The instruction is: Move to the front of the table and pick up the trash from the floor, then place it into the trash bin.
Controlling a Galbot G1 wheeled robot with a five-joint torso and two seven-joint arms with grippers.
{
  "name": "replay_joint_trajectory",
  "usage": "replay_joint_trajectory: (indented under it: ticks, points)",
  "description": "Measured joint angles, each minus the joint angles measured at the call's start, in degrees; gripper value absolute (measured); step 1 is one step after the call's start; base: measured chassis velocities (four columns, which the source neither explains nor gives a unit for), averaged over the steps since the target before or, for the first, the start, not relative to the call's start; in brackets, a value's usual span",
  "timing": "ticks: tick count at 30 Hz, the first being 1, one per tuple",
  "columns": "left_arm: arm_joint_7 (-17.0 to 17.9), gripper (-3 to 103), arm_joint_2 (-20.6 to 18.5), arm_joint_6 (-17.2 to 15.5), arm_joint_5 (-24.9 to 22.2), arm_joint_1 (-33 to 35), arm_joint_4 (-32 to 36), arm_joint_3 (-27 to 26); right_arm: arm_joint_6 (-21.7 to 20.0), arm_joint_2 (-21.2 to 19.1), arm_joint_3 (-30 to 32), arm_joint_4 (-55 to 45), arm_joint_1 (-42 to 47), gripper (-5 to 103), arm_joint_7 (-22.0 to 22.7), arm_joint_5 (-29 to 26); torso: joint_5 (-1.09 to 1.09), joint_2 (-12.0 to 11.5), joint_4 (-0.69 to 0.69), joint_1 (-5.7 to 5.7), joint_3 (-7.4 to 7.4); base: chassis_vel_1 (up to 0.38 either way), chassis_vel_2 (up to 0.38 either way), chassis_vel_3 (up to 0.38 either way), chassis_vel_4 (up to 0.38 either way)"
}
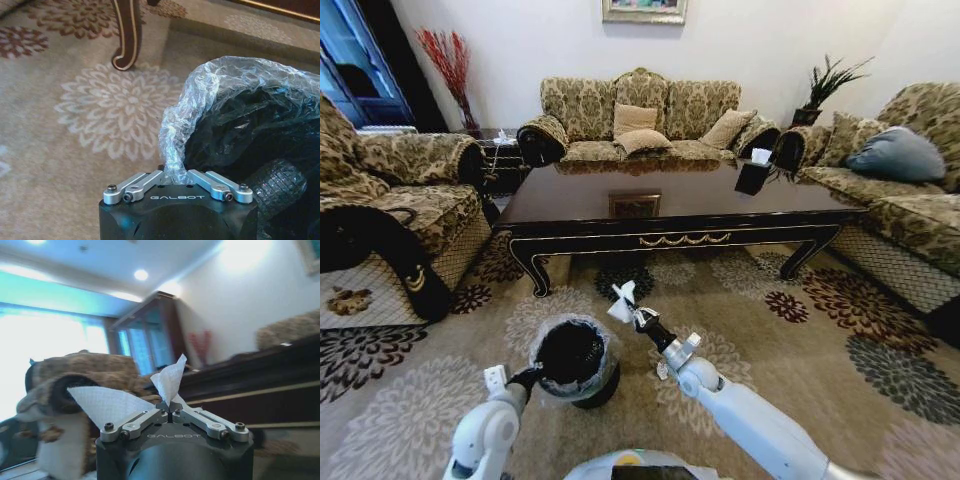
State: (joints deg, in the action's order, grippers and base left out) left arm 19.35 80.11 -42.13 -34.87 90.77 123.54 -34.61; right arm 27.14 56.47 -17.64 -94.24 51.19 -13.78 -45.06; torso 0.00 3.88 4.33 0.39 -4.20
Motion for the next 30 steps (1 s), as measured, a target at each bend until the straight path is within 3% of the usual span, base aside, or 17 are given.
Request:
replay_joint_trajectory:
  ticks: [12, 21, 23, 25, 28, 30]
  points:
    - [0.0, 2, 1.1, 0.0, 0.3, -1.7, -2.0, 2.8, 3.2, 0.6, -9.5, 1.8, -6.1, 0, -2.5, 5.1, 0.00, 0.0, -0.01, 0.00, 0.00, 0.000, 0.000, 0.000, 0.000]
    - [-0.2, 2, 2.0, 0.0, 0.0, -2.1, -1.5, 3.4, 4.2, 1.6, -10.9, 4.9, -5.2, -3, -2.1, 9.6, 0.00, 0.0, 0.00, 0.00, 0.00, 0.000, 0.000, 0.000, 0.000]
    - [-0.3, 2, 2.0, 0.0, -0.1, -2.0, -1.4, 3.4, 4.3, 1.5, -10.7, 5.1, -4.7, 1, -1.8, 10.1, 0.00, 0.0, 0.00, 0.00, 0.00, 0.000, 0.000, 0.000, 0.000]
    - [-0.3, 2, 1.9, 0.0, -0.1, -1.9, -1.3, 3.1, 4.4, 1.1, -10.2, 5.2, -4.0, 12, -1.6, 10.6, 0.00, 0.0, 0.00, 0.00, 0.00, 0.000, 0.000, 0.000, 0.000]
    - [-0.3, 2, 1.8, 0.0, -0.1, -1.8, -1.3, 2.9, 4.6, 0.7, -9.5, 5.2, -3.2, 17, -1.5, 10.9, 0.00, 0.0, 0.00, 0.00, 0.00, 0.000, 0.000, 0.000, 0.000]
    - [-0.3, 2, 1.7, 0.0, -0.1, -1.7, -1.2, 2.7, 4.7, 0.4, -9.0, 4.9, -2.6, 28, -1.5, 11.1, 0.00, 0.0, 0.00, 0.00, 0.00, 0.000, 0.000, 0.000, 0.000]
